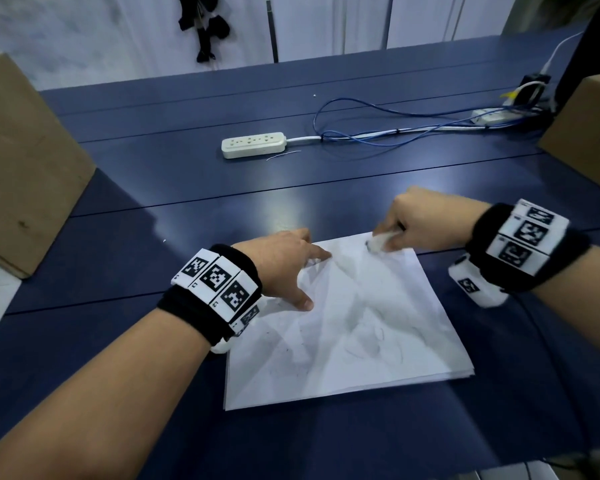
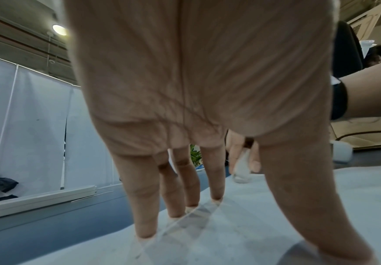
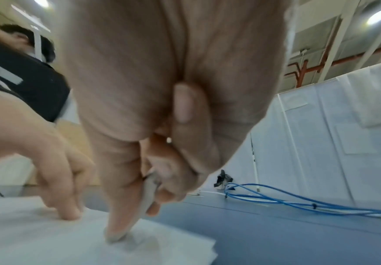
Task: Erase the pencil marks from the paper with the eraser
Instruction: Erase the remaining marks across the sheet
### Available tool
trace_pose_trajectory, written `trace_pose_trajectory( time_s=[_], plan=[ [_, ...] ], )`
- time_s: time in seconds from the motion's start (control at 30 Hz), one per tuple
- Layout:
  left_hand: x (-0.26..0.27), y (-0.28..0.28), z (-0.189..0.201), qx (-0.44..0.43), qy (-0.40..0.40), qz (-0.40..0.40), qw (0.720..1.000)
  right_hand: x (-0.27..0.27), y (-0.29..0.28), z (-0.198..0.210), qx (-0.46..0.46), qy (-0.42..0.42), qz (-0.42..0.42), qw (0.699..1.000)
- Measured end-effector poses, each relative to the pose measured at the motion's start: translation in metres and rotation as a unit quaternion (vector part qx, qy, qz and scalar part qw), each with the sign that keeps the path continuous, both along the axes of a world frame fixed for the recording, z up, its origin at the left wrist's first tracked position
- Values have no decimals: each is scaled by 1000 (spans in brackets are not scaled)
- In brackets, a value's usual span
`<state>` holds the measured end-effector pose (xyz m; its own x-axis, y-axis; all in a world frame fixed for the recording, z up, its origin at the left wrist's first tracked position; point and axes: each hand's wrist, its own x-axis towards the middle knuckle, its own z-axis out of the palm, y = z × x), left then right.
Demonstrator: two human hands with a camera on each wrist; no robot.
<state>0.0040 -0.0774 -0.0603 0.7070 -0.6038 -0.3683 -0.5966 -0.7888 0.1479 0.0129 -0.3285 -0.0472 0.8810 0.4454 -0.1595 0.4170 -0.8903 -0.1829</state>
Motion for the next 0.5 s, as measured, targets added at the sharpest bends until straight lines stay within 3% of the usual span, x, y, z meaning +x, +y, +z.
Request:
trace_pose_trajectory(
  time_s=[0.1, 0.27, 0.4, 0.5],
  plan=[
    [0, -1, 1, 1, 1, 2, 1000, 2, -3, -3, 5, -9, -13, 1000],
    [0, 1, 0, 8, 3, 4, 1000, -27, 0, 2, -16, 136, 53, 989],
    [-1, -1, 1, 8, 3, 4, 1000, 2, 1, 3, -22, 20, -13, 999],
    [-1, -1, 1, 7, 2, 3, 1000, 3, -4, -1, -6, 12, -13, 1000]
  ],
)
